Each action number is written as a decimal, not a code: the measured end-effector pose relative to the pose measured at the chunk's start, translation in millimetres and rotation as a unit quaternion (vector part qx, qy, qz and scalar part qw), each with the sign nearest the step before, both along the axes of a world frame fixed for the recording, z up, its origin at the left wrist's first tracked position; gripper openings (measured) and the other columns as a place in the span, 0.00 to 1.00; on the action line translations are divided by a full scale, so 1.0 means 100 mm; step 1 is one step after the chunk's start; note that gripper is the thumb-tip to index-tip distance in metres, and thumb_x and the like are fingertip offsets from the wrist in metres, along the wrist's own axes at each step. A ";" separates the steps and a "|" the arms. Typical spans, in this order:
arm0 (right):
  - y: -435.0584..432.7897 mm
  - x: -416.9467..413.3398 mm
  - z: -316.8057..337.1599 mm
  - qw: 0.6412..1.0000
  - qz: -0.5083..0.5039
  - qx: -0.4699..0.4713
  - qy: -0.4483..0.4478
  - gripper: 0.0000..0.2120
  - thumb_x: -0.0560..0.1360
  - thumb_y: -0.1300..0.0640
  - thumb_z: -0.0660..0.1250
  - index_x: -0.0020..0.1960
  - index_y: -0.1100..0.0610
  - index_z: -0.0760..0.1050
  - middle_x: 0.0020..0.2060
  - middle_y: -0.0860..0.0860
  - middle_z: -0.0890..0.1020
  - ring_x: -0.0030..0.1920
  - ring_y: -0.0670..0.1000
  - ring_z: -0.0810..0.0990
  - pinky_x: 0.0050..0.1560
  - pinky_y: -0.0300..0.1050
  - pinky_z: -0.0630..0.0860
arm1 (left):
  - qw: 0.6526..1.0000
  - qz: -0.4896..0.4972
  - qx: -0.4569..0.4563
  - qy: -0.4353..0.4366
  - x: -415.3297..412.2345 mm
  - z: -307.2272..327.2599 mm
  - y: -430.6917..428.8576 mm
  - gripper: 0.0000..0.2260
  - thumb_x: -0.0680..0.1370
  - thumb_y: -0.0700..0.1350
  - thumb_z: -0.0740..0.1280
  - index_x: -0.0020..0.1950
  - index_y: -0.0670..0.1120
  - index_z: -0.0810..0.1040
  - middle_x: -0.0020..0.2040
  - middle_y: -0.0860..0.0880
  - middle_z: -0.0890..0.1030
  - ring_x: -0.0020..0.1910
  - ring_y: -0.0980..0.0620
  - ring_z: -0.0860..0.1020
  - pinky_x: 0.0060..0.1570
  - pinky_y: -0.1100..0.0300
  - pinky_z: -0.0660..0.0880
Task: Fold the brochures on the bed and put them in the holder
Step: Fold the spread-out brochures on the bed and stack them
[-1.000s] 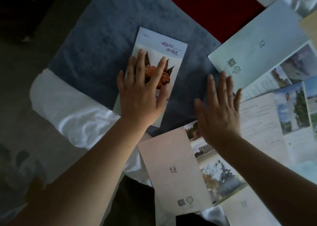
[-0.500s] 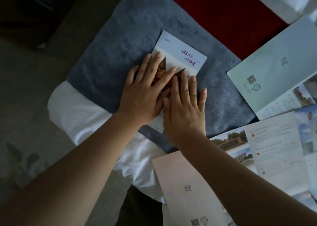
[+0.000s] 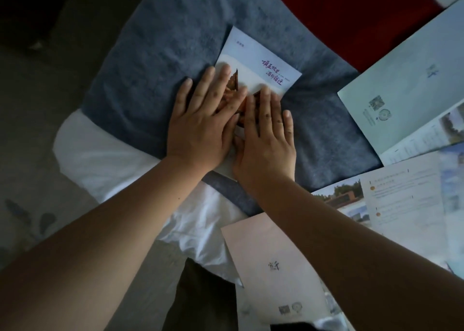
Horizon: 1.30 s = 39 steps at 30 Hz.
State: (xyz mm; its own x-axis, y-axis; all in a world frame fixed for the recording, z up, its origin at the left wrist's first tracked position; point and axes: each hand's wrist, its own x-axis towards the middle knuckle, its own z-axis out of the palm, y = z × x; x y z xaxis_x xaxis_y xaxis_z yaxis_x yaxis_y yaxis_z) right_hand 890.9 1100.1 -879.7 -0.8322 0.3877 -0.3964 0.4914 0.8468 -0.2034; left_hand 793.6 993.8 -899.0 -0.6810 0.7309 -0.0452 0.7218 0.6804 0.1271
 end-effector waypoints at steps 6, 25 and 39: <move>0.01 0.02 0.01 1.000 0.005 0.009 0.000 0.33 0.84 0.45 0.45 0.85 0.57 0.43 0.84 0.56 0.44 0.83 0.54 0.40 0.82 0.52 0.37 | 0.999 -0.006 -0.030 -0.014 0.00 0.07 0.02 0.21 0.88 0.55 0.51 0.81 0.58 0.63 0.84 0.49 0.57 0.83 0.46 0.54 0.80 0.42 0.50; 1.38 2.39 0.52 0.999 0.007 -0.021 -0.034 0.34 0.84 0.37 0.47 0.85 0.48 0.44 0.84 0.54 0.42 0.83 0.57 0.37 0.82 0.60 0.39 | 0.991 -0.018 -0.031 -0.129 2.05 0.70 0.73 0.26 0.85 0.60 0.50 0.82 0.54 0.62 0.83 0.44 0.57 0.82 0.40 0.53 0.77 0.39 0.52; 1.79 3.78 0.30 0.981 -0.192 -0.001 -0.039 0.40 0.77 0.22 0.43 0.81 0.38 0.32 0.82 0.49 0.33 0.82 0.54 0.33 0.81 0.63 0.42 | 0.989 -0.086 -0.067 -0.103 2.84 0.51 1.51 0.32 0.81 0.71 0.49 0.83 0.62 0.52 0.85 0.44 0.44 0.82 0.35 0.44 0.76 0.32 0.47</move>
